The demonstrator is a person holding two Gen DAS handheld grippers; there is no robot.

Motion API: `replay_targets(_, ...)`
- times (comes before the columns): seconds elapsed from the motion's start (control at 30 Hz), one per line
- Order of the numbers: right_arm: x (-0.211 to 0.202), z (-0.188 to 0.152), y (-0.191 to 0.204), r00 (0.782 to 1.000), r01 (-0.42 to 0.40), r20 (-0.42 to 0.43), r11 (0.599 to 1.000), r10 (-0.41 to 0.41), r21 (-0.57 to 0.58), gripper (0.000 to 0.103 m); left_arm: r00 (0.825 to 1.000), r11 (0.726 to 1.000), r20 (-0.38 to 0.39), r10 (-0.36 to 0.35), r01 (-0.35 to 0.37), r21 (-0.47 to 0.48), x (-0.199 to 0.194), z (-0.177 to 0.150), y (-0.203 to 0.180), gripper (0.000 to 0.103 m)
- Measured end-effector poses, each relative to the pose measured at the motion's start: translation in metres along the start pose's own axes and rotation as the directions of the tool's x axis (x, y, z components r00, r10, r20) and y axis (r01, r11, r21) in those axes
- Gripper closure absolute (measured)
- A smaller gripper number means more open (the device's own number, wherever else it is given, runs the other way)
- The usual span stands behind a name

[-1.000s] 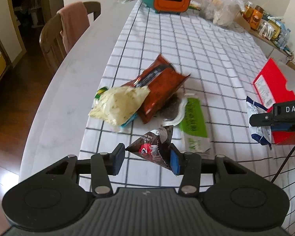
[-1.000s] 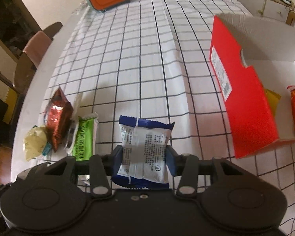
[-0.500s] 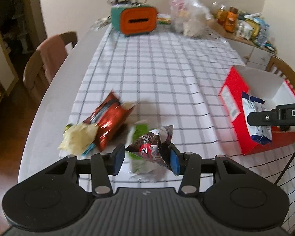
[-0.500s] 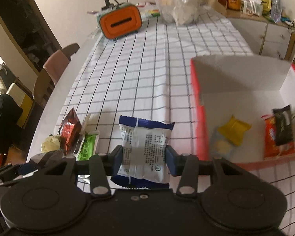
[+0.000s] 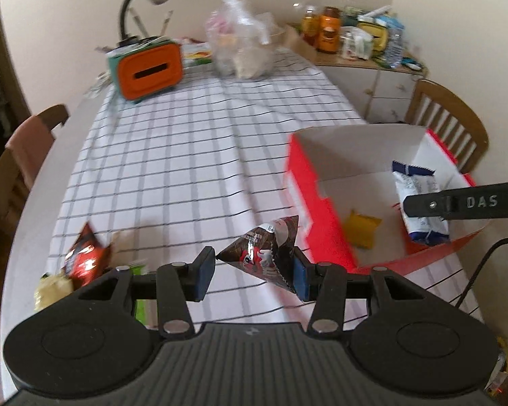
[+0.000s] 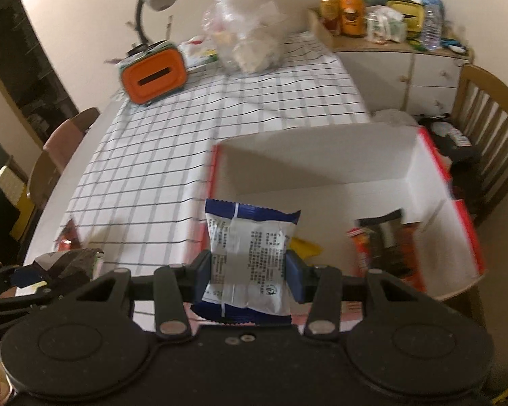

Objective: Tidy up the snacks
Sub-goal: 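Carry the cookie packet and red-wrapped candy over the red box with both tools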

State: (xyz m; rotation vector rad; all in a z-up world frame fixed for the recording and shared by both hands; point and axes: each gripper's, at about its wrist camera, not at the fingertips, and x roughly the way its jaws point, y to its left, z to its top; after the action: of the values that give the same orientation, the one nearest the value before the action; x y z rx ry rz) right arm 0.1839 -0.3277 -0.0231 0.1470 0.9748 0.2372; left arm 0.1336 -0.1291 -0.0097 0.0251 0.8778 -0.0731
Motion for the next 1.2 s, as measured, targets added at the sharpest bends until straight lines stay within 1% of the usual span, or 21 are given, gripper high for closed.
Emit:
replay_targets(0.1,0.0,0.003,-0.026,1.0,0.014,0.005,1.0,-0.014,0.021,0.058,1.0,1.0,-0.001,-0.019,0.019,0.016,0.005,0.011,-0.023,0.057)
replay_targets(0.23,0.002,0.008,-0.059,1.0,0.023,-0.011,0.999,-0.023,0.044,0.058,1.0,0.998,-0.009,-0.026,0.026,0.06,0.018,0.024,-0.055,0.057)
replay_targets(0.37,0.007,0.011,-0.085,0.999,0.039,-0.025,0.998,-0.037,0.044,0.058,0.998,0.994,-0.051,-0.048,0.052,0.094,0.036,0.034,-0.083,0.057)
replay_targets(0.47,0.012,0.012,-0.097,0.998,0.042,-0.046,0.999,-0.041,0.022,0.058,0.995,0.991,-0.084,-0.048,0.058,0.121,0.052,0.04,-0.101,0.056)
replay_targets(0.53,0.016,0.012,-0.101,0.997,0.038,-0.064,0.999,-0.038,-0.005,0.058,0.994,0.989,-0.101,-0.05,0.063,0.131,0.062,0.043,-0.11,0.056)
replay_targets(0.63,0.021,0.011,-0.104,0.996,0.059,-0.068,0.997,-0.063,-0.05,0.058,0.992,0.987,-0.124,-0.033,0.052,0.153,0.078,0.048,-0.123,0.057)
replay_targets(0.83,0.036,0.01,-0.111,0.993,0.067,-0.087,0.994,-0.075,-0.081,0.058,0.984,0.98,-0.178,-0.001,0.036,0.194,0.107,0.053,-0.143,0.056)
replay_targets(1.07,0.048,0.006,-0.108,0.992,0.064,-0.101,0.99,-0.077,-0.127,0.058,0.977,0.965,-0.209,0.043,0.014,0.264,0.128,0.05,-0.162,0.056)
replay_targets(1.2,0.054,0.003,-0.103,0.991,0.065,-0.106,0.98,-0.086,-0.187,0.058,0.972,0.955,-0.224,0.067,0.002,0.296,0.135,0.048,-0.169,0.056)
